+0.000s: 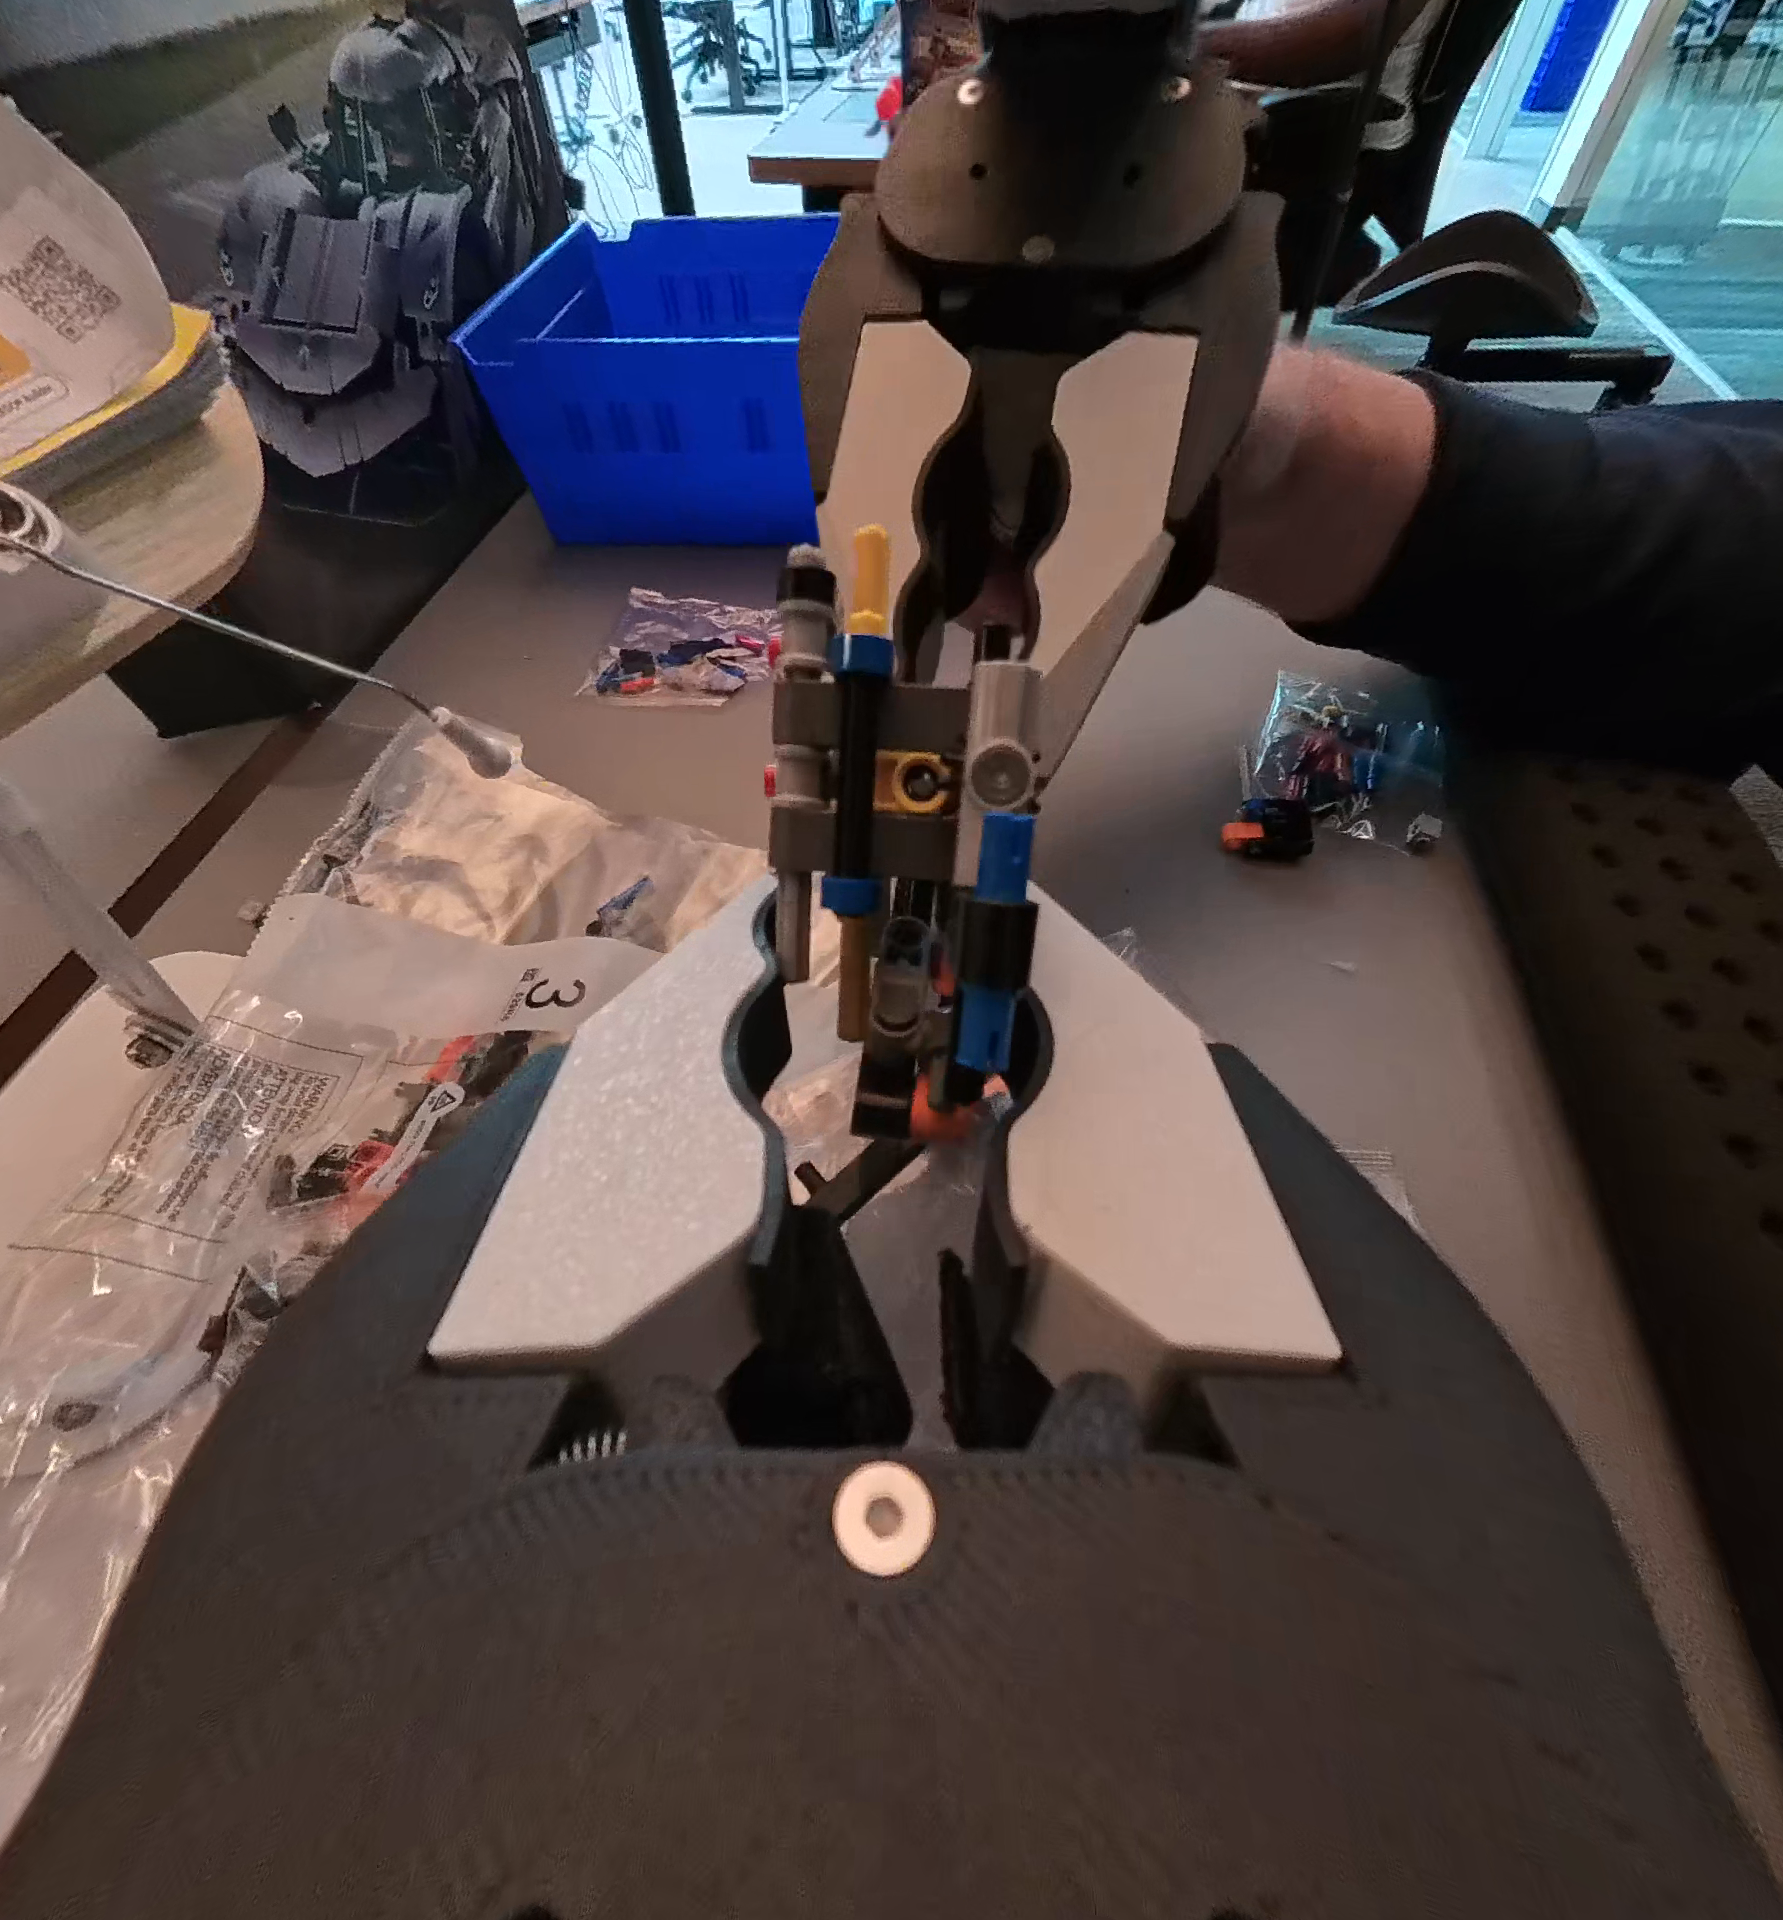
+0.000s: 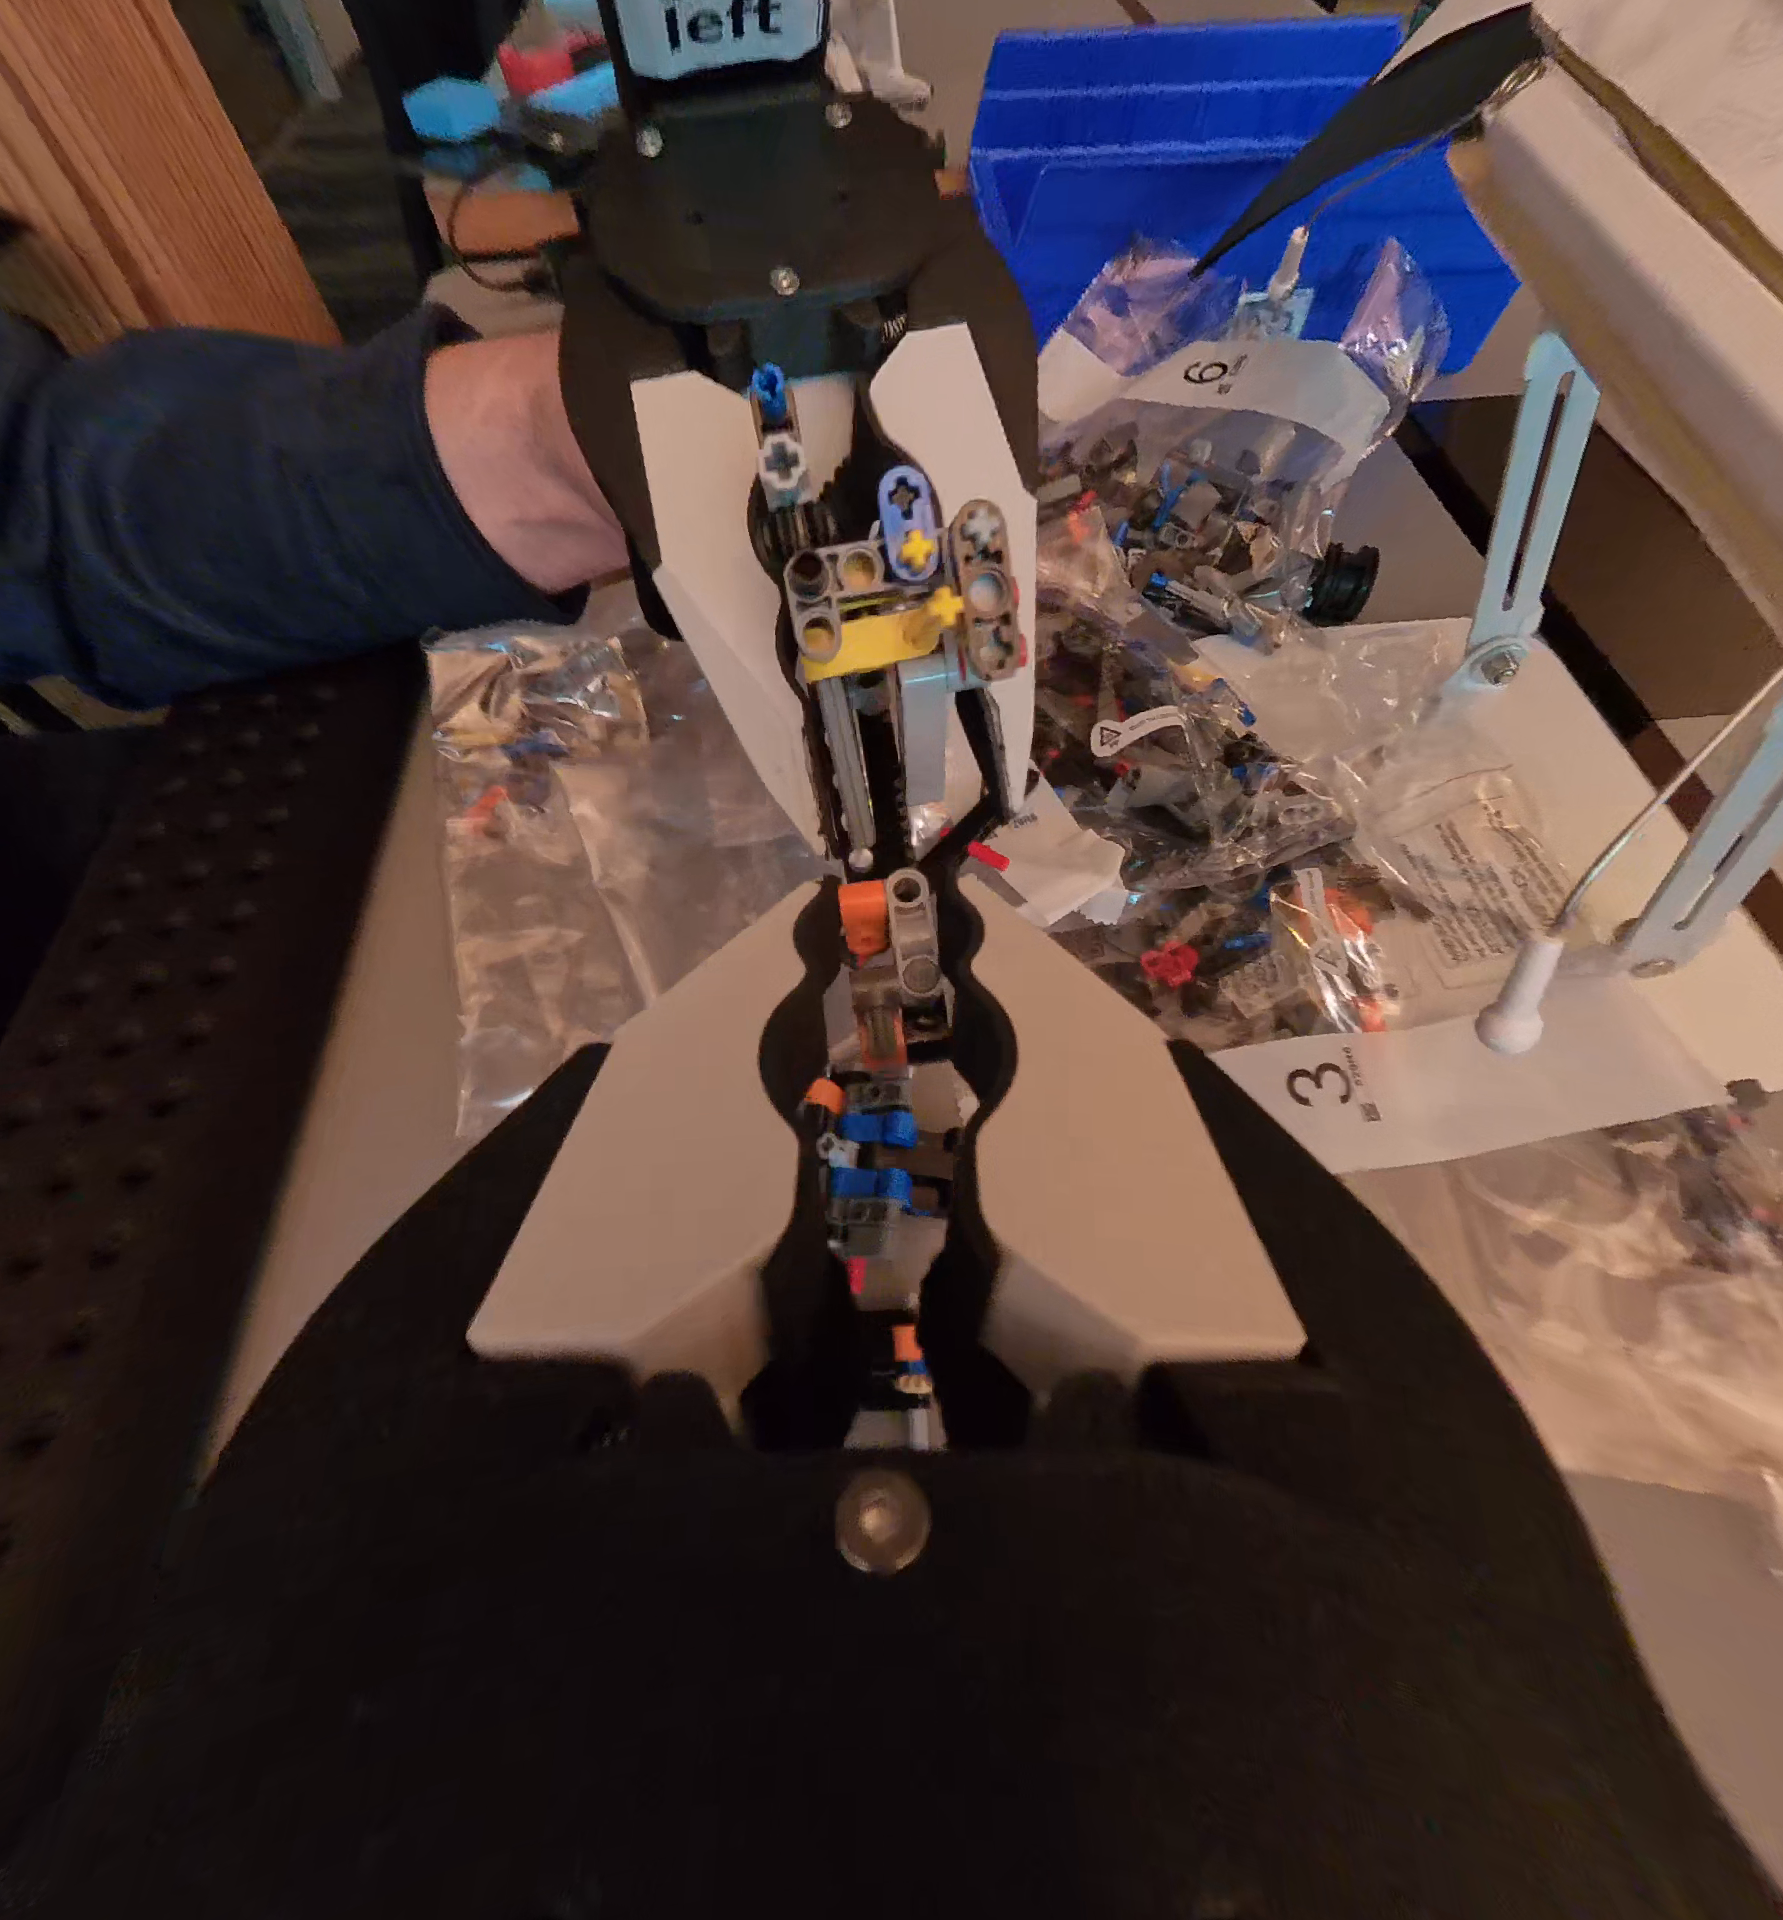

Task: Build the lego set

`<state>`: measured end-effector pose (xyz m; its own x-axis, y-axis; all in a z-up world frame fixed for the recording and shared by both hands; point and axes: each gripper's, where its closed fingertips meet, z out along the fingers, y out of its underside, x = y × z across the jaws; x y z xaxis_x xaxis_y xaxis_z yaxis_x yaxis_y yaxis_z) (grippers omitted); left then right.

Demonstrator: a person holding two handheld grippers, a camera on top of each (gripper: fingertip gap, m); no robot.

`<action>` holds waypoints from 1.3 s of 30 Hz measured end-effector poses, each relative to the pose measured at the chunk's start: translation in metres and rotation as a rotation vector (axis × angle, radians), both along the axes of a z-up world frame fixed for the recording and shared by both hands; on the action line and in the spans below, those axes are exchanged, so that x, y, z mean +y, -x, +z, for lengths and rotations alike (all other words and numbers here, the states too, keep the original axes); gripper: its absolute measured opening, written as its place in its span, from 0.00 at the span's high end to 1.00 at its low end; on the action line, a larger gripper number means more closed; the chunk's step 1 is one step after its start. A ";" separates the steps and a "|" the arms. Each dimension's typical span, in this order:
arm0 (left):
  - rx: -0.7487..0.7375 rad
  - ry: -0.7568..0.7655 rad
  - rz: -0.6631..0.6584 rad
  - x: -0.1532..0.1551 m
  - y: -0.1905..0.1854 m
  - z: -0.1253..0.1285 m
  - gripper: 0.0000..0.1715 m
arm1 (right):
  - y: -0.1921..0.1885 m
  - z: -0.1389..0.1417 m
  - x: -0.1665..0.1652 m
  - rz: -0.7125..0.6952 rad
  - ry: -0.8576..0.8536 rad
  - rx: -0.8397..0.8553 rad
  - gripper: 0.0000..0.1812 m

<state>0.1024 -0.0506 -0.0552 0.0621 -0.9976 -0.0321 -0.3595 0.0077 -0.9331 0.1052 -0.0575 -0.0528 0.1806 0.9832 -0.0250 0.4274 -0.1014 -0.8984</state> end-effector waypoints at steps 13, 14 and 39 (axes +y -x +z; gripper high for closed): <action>0.031 -0.066 0.006 0.000 0.000 -0.003 0.81 | 0.000 0.007 -0.004 0.041 0.158 0.115 0.92; 0.042 -0.065 0.007 0.001 0.000 -0.006 0.81 | 0.000 0.003 -0.003 0.028 0.117 0.074 0.92; -0.129 0.063 0.009 0.004 0.003 0.019 0.78 | 0.014 -0.003 -0.004 0.029 0.070 0.066 0.92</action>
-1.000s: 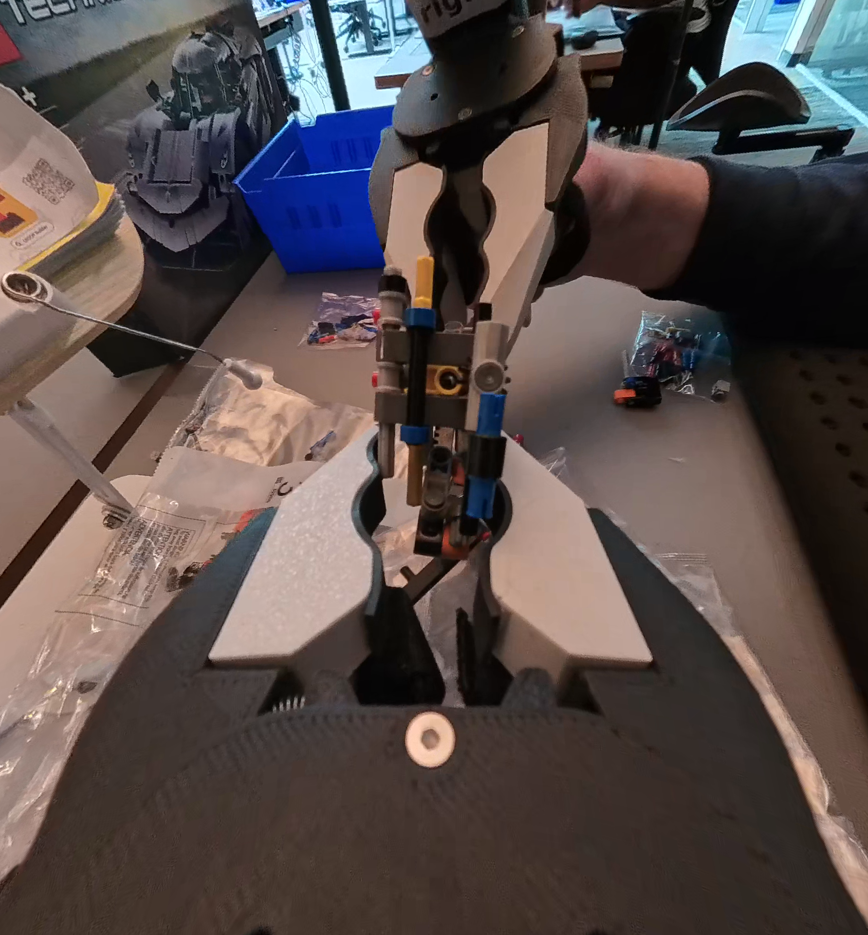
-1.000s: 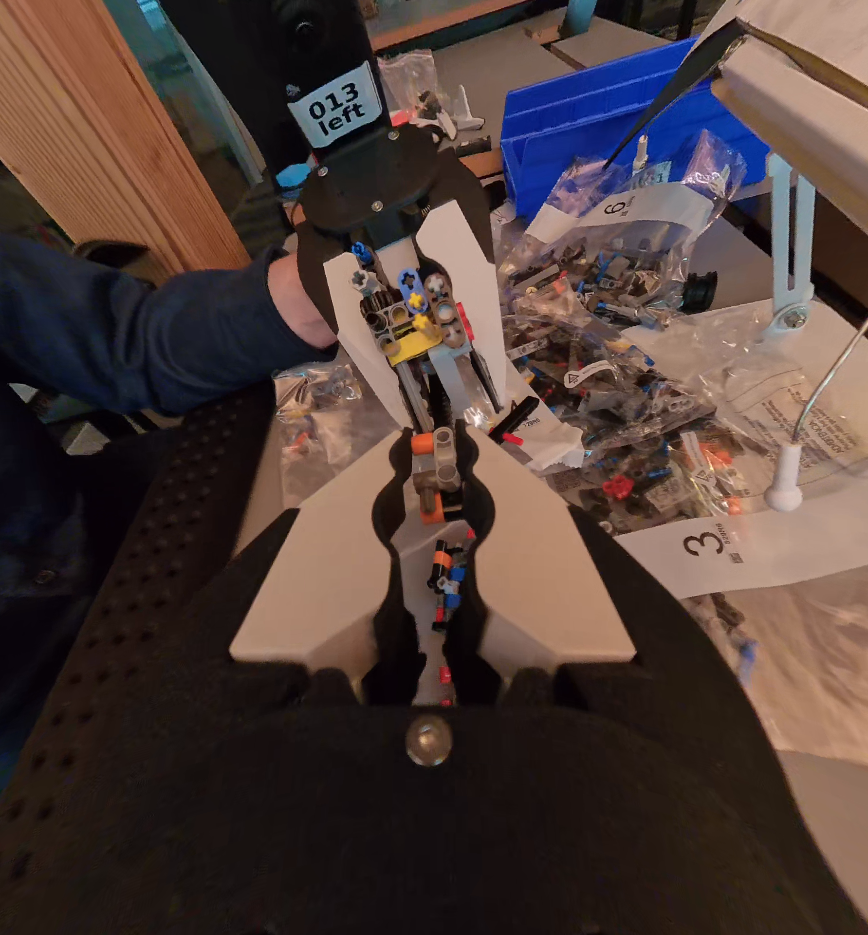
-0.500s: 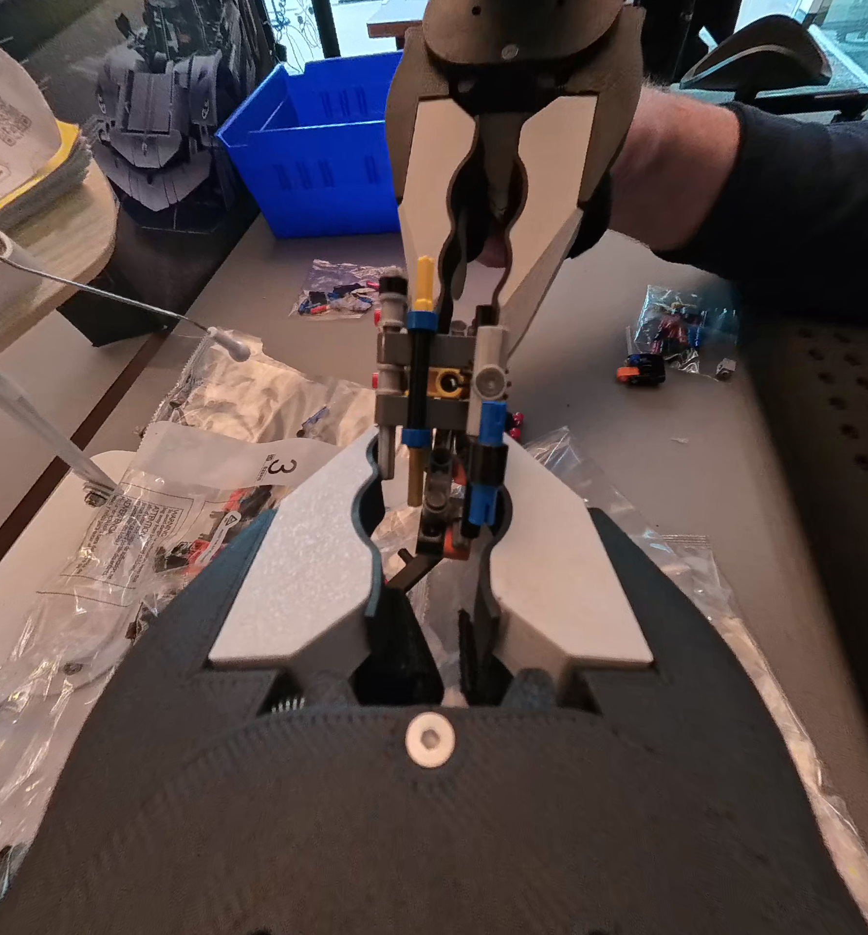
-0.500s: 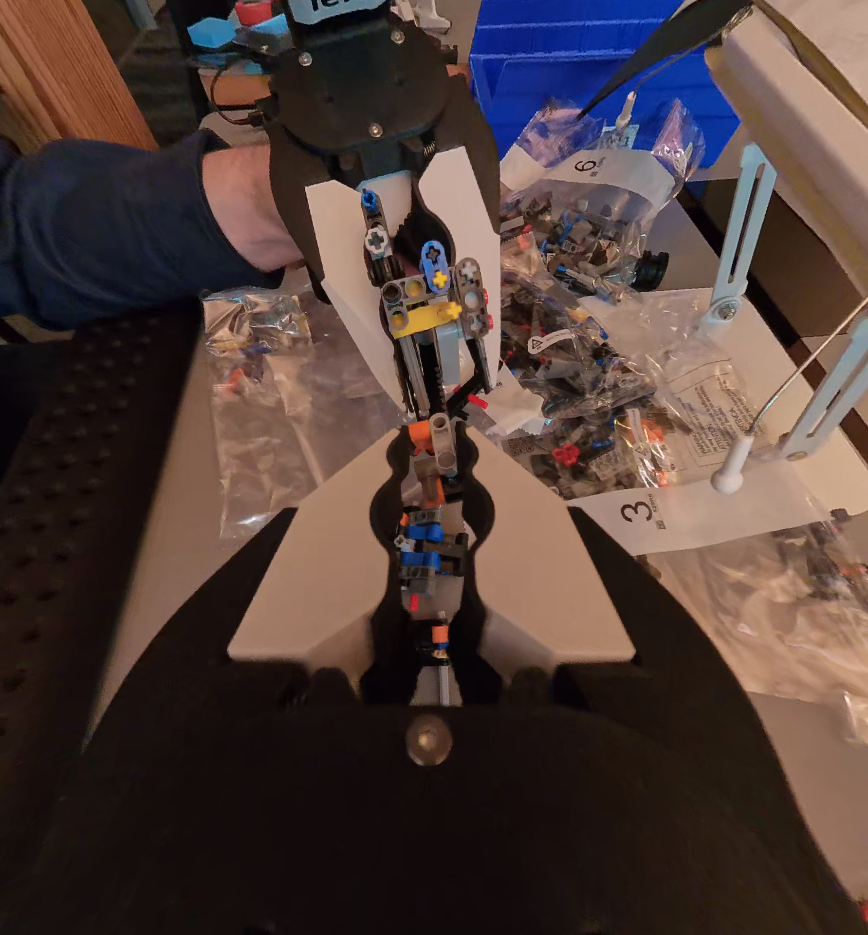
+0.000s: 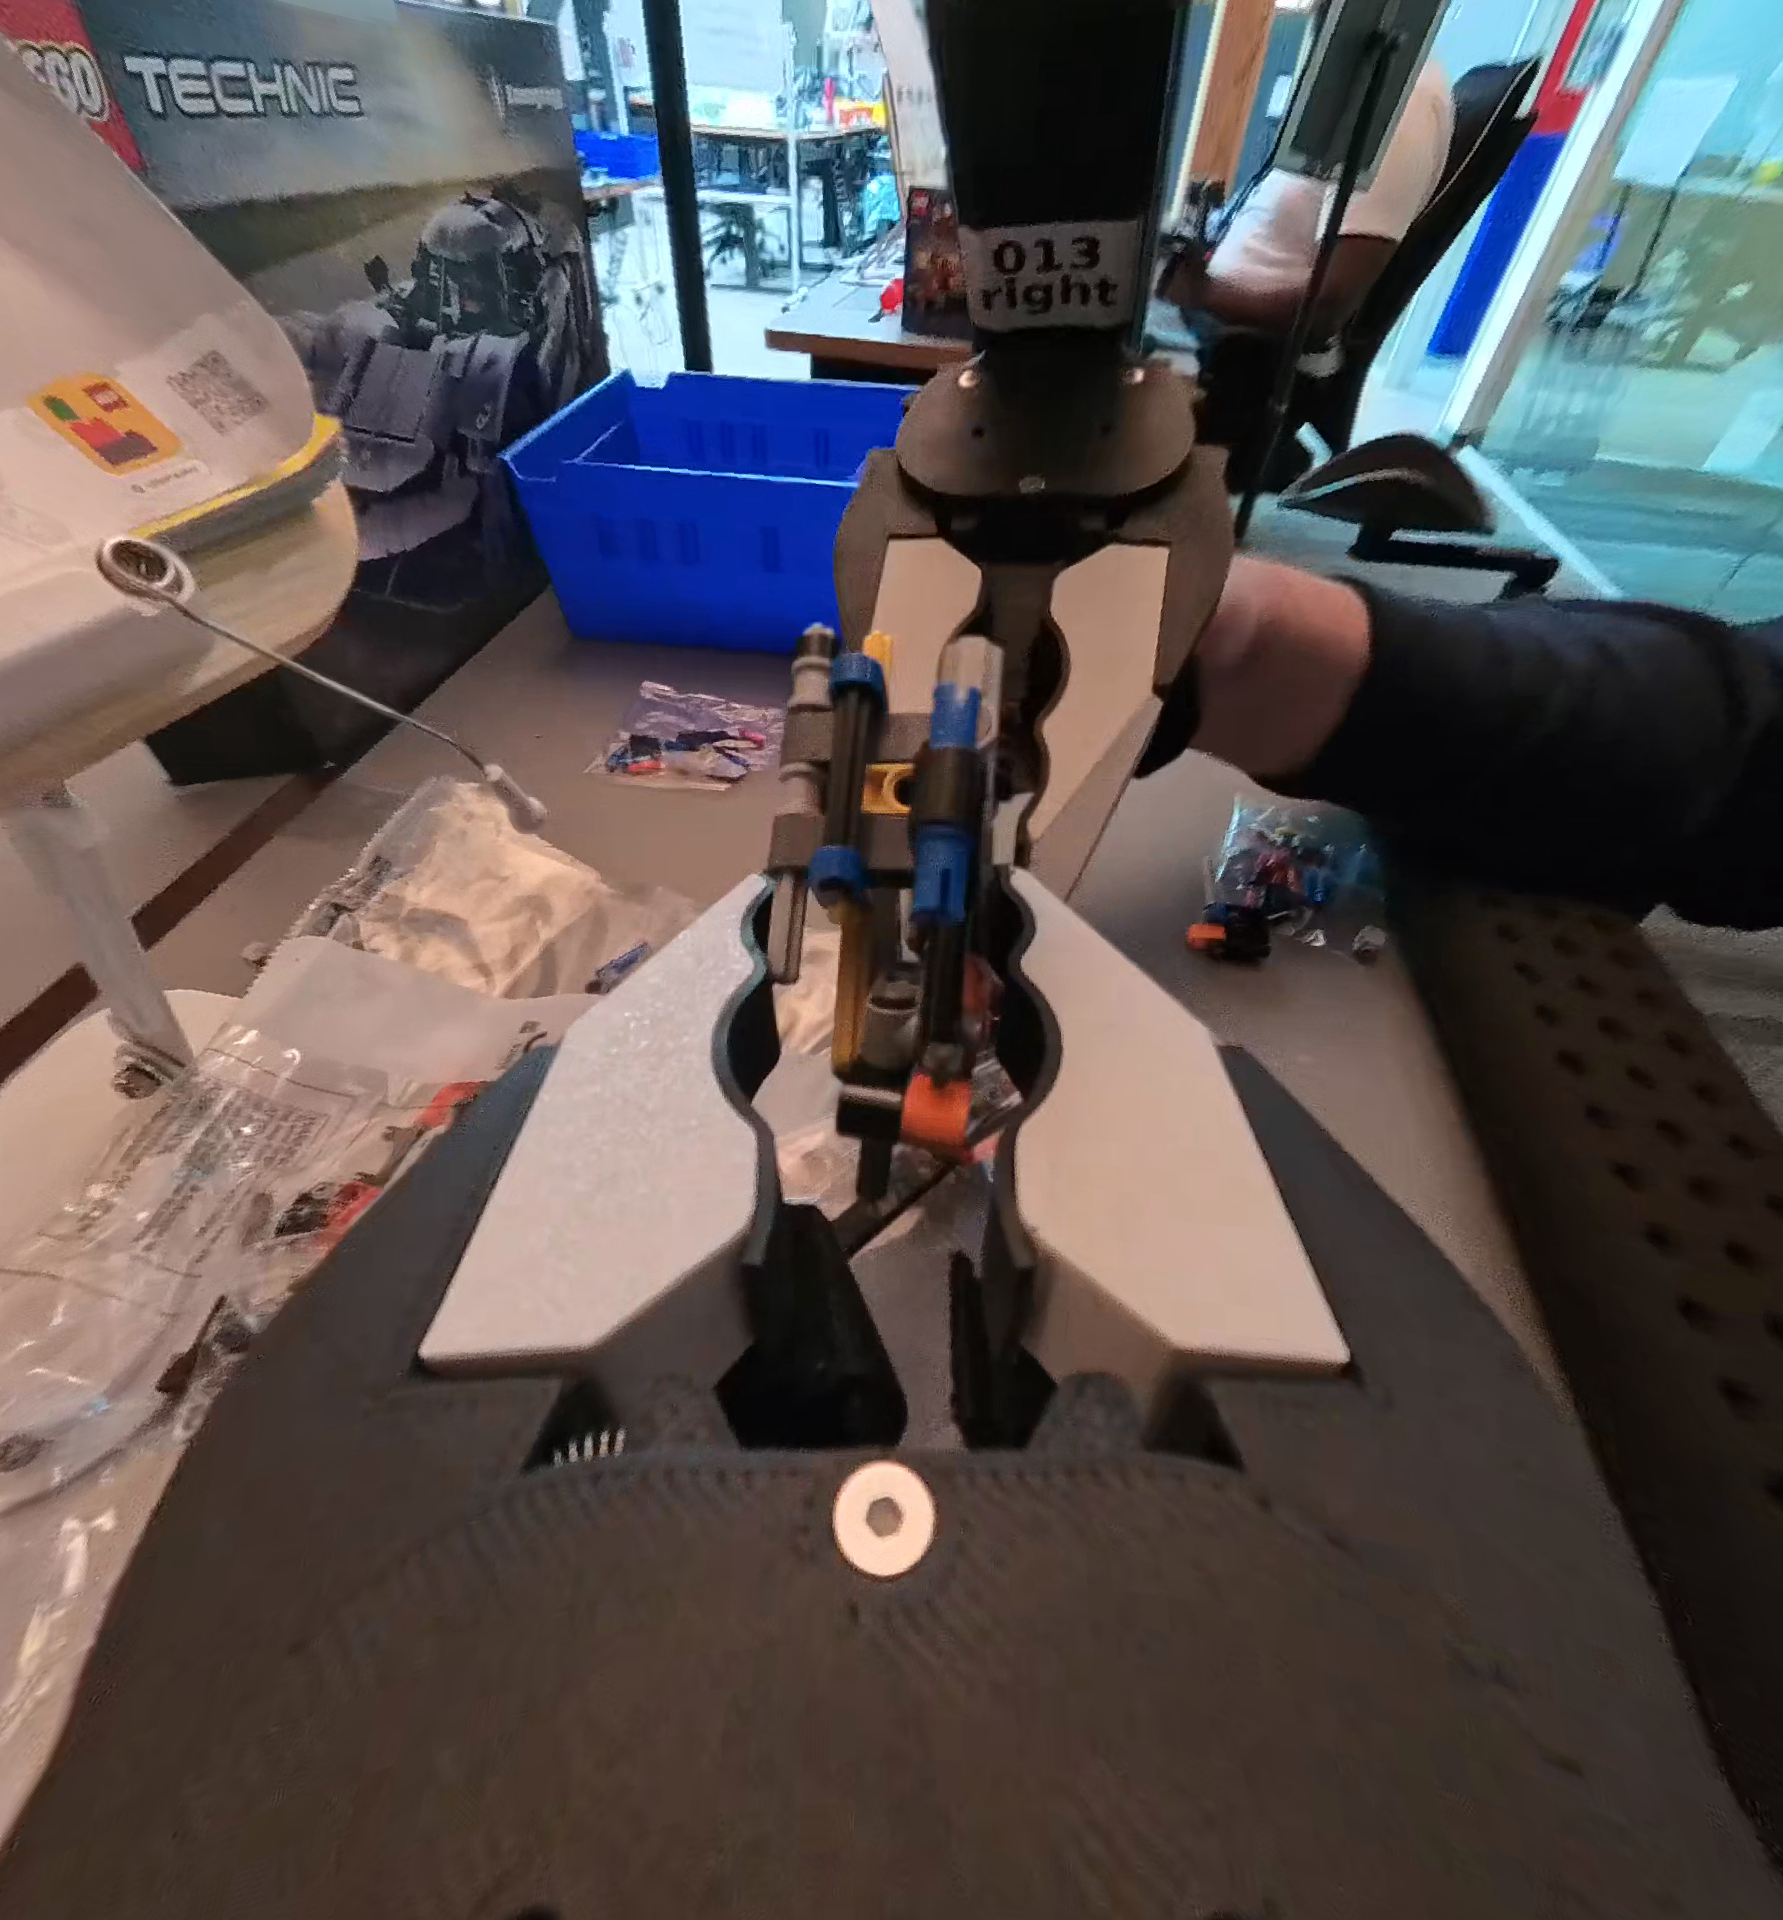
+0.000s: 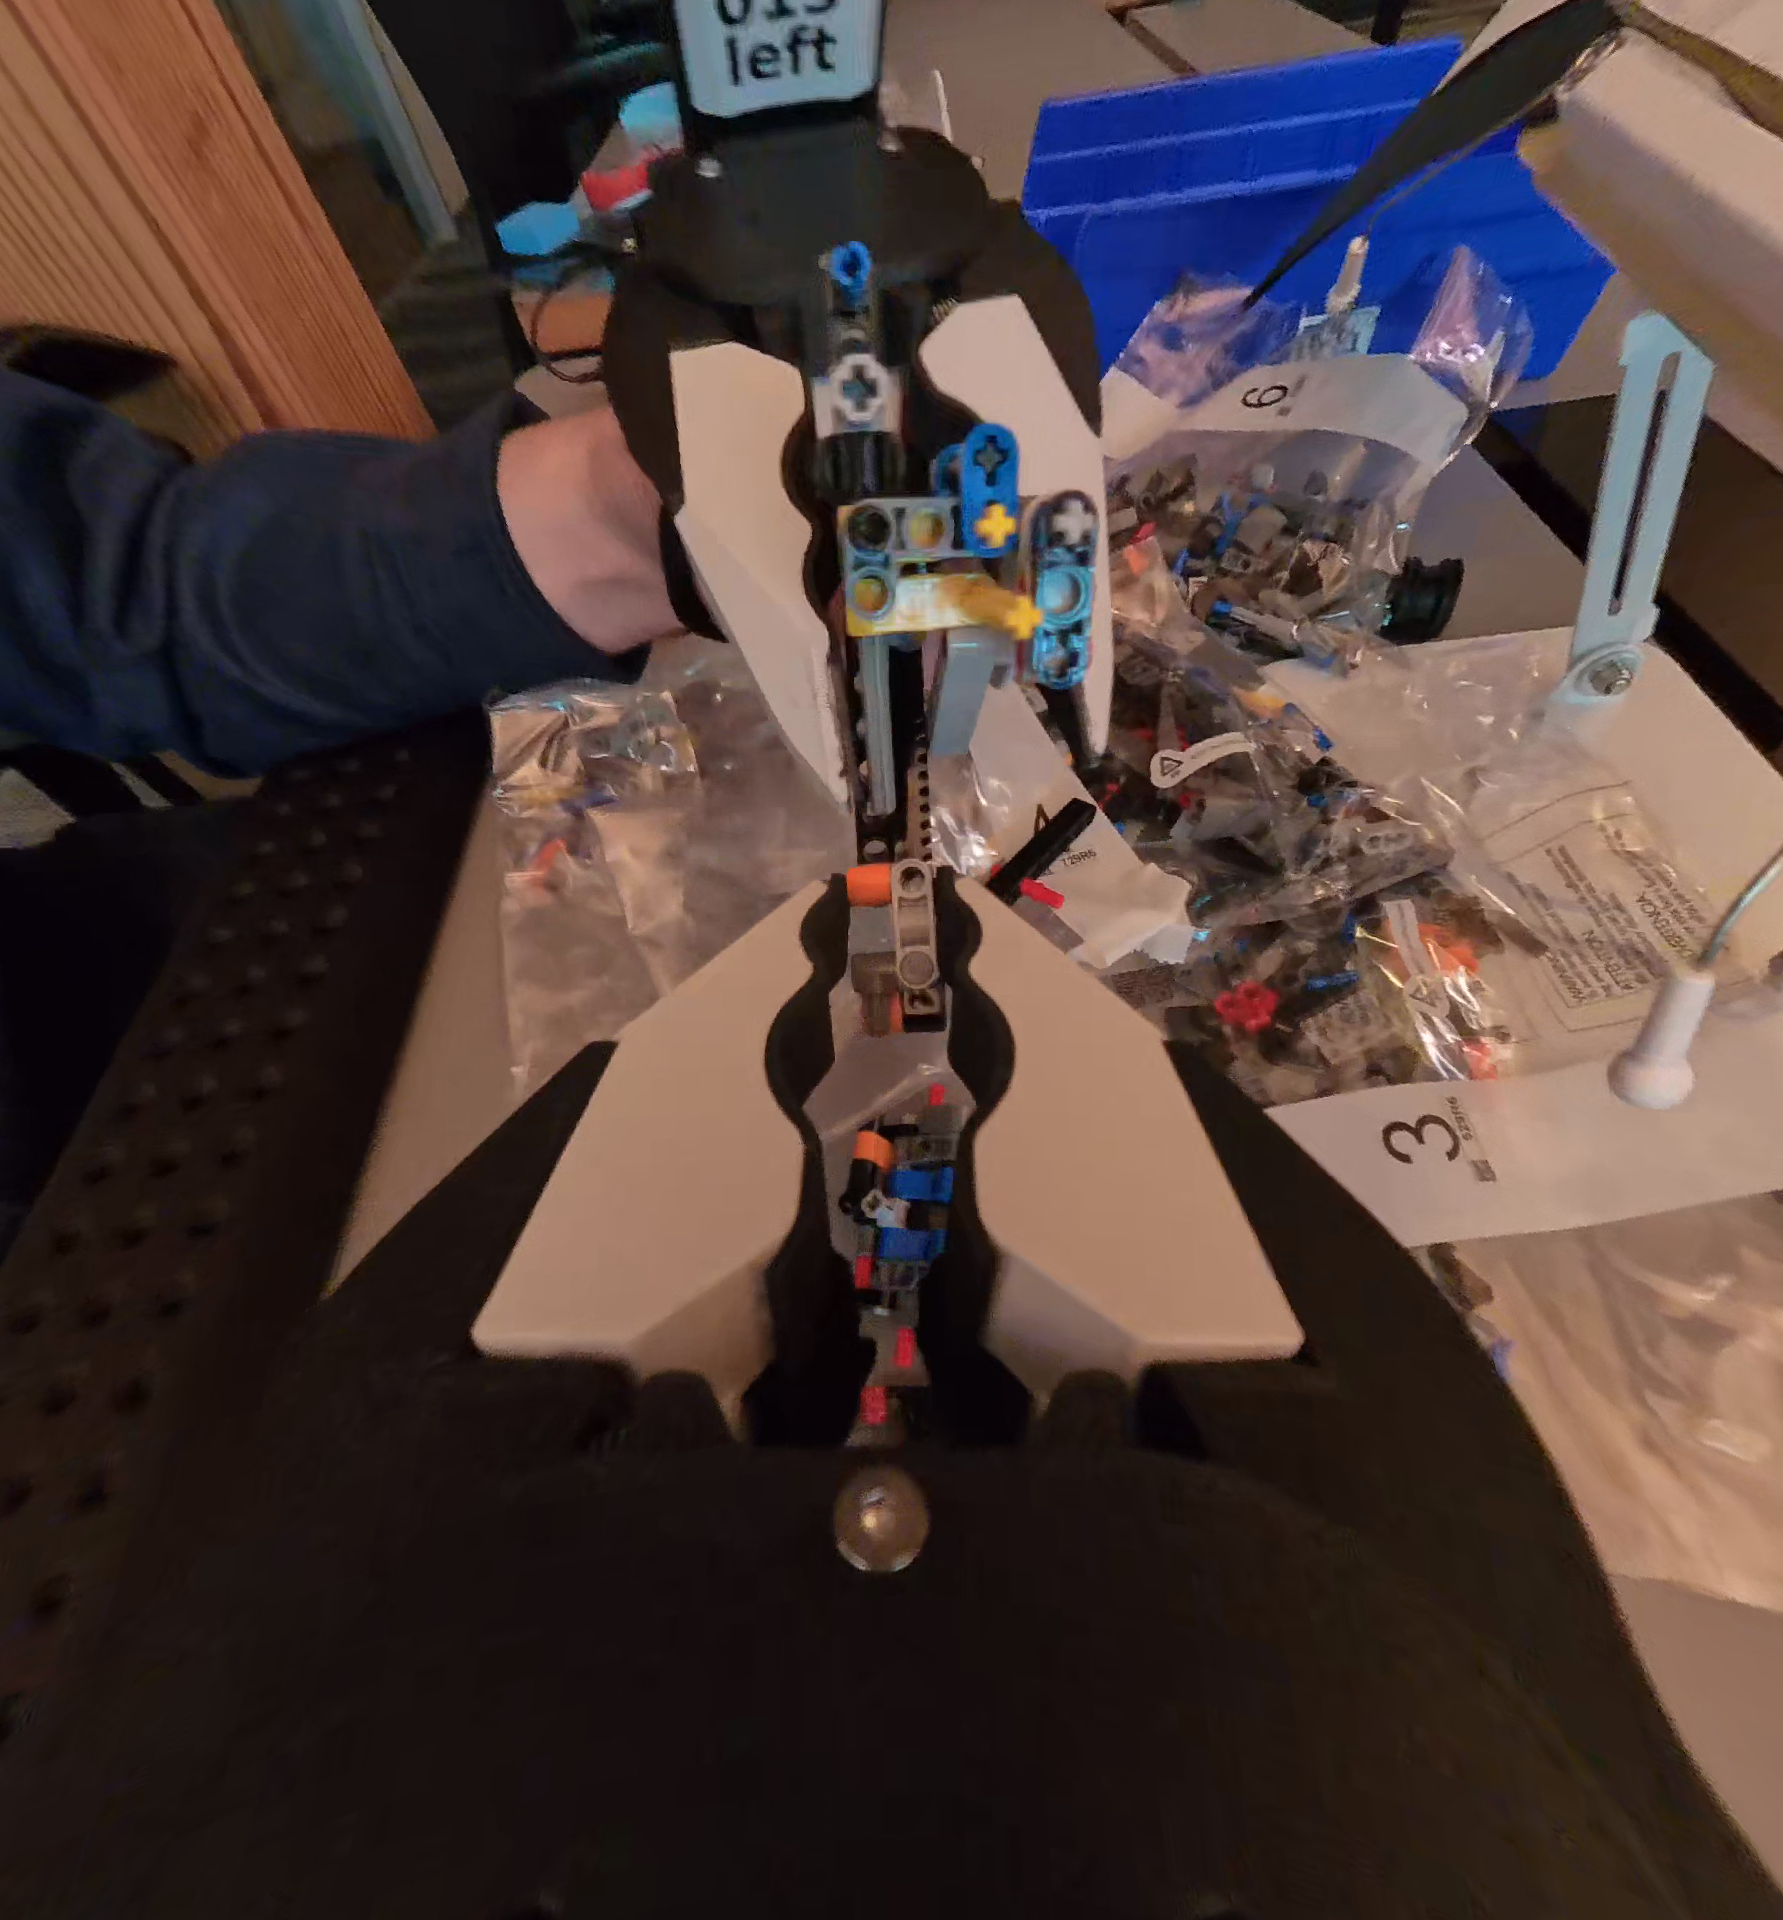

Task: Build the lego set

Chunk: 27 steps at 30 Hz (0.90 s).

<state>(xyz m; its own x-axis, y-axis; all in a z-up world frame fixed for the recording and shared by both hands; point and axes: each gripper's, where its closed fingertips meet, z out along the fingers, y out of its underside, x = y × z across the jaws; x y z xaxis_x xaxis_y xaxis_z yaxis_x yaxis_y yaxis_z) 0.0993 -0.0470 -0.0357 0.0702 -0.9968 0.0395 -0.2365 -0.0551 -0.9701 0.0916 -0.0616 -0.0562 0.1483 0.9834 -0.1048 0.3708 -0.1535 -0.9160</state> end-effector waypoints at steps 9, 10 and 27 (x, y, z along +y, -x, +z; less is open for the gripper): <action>0.068 -0.037 0.017 0.001 -0.003 -0.010 0.79 | -0.010 0.000 0.006 -0.045 -0.088 -0.067 0.92; 0.069 -0.042 0.016 0.001 -0.003 -0.010 0.79 | -0.010 0.000 0.005 -0.043 -0.079 -0.064 0.92; 0.137 -0.164 0.033 0.000 -0.003 -0.015 0.81 | -0.015 0.026 0.004 -0.009 0.095 0.135 0.93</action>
